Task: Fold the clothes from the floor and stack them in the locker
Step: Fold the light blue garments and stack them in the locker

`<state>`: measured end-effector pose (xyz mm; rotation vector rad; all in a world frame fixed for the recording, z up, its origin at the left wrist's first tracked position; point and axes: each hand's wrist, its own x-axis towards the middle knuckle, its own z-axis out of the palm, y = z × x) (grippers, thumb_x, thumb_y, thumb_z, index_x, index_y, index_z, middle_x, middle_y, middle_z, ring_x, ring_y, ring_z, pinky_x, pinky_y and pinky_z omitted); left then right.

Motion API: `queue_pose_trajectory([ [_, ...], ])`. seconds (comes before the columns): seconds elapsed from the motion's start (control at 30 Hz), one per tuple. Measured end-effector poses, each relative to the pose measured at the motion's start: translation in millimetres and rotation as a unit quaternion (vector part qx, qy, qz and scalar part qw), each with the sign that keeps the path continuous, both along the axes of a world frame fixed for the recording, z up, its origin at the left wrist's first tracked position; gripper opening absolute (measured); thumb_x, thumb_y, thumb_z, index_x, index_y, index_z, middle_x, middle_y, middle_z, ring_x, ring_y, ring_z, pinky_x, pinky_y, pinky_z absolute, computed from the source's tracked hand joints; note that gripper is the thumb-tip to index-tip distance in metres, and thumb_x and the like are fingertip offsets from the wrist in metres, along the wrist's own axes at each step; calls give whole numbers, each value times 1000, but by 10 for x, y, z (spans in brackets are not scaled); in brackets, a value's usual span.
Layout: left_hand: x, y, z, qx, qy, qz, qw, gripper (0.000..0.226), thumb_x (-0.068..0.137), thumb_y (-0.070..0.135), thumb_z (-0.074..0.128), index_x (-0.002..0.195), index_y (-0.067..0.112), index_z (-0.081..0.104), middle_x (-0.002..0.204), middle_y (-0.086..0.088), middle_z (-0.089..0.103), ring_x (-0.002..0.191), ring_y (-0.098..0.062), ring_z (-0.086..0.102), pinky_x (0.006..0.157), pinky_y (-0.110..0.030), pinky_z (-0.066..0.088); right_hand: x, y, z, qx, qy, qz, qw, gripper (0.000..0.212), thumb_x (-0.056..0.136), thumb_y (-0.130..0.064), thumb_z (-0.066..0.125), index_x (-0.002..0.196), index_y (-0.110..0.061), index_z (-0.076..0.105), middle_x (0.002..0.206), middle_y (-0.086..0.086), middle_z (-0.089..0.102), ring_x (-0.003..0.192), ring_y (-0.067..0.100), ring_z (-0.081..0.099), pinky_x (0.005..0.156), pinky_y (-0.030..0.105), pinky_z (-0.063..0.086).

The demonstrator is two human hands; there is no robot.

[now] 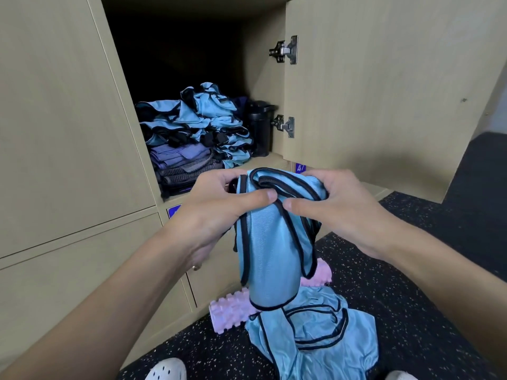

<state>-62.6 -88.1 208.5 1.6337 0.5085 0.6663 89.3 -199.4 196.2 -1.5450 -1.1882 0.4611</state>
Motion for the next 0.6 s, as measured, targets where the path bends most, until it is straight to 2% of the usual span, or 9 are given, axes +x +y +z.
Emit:
queue_pose_trajectory([
  [0.1,3,-9,-9,45,1,12,999,22,80,9,80,101,16,75,97,-2,78,93,-20,74,84,-31,59,12,-17,1,4,-1,-16,1000,18,84,-10,75,102,-8,72,107,17,67,99,33,66,95,50,52],
  [0.2,1,15,-33,160,42,44,985,36,72,24,88,102,30,69,119,4,64,113,-7,60,93,-11,45,25,-50,17,15,71,-4,997,19,90,-9,69,109,-8,69,106,10,74,99,27,71,95,46,55],
  [0.23,-7,30,-49,171,53,39,983,46,68,26,91,106,33,66,123,7,60,117,-4,57,98,-12,43,29,-56,21,25,95,0,995,20,91,-8,67,111,-8,69,106,10,75,100,27,71,94,45,55],
  [0.27,-16,29,-66,152,53,20,987,55,67,24,92,112,34,62,121,8,62,115,-5,60,101,-21,47,23,-57,27,36,115,1,993,21,91,-8,66,112,-7,68,107,10,75,101,28,71,94,44,56],
  [0.33,-20,0,-104,98,42,-20,994,72,67,13,93,124,33,54,115,8,70,105,-10,69,95,-36,56,9,-47,31,57,150,-10,987,22,90,-8,67,113,-6,68,107,11,74,102,30,71,92,41,57],
  [0.4,17,-37,-127,62,12,-22,998,78,66,6,92,127,32,52,112,5,72,101,-15,72,88,-39,60,-2,-33,44,78,173,-34,981,26,88,-11,70,114,-12,65,104,7,75,100,27,71,87,38,59],
  [0.47,50,-70,-112,24,-27,9,999,74,67,1,89,126,30,55,100,7,75,92,-16,74,79,-37,62,15,-31,36,86,187,-46,977,46,82,-18,76,124,-20,58,105,1,75,97,21,72,83,34,60],
  [0.53,66,-68,-91,-15,-60,48,997,69,69,2,87,125,29,55,94,9,76,87,-17,75,73,-37,63,17,-52,26,63,186,-13,980,85,68,-26,82,142,-34,40,117,-2,70,100,14,72,85,32,59],
  [0.6,60,-32,-84,-66,-87,74,991,67,72,6,85,127,27,53,91,8,77,84,-19,76,69,-38,63,-10,-67,-7,44,166,43,984,111,61,-21,85,146,-53,21,127,1,64,103,15,71,88,37,58],
])
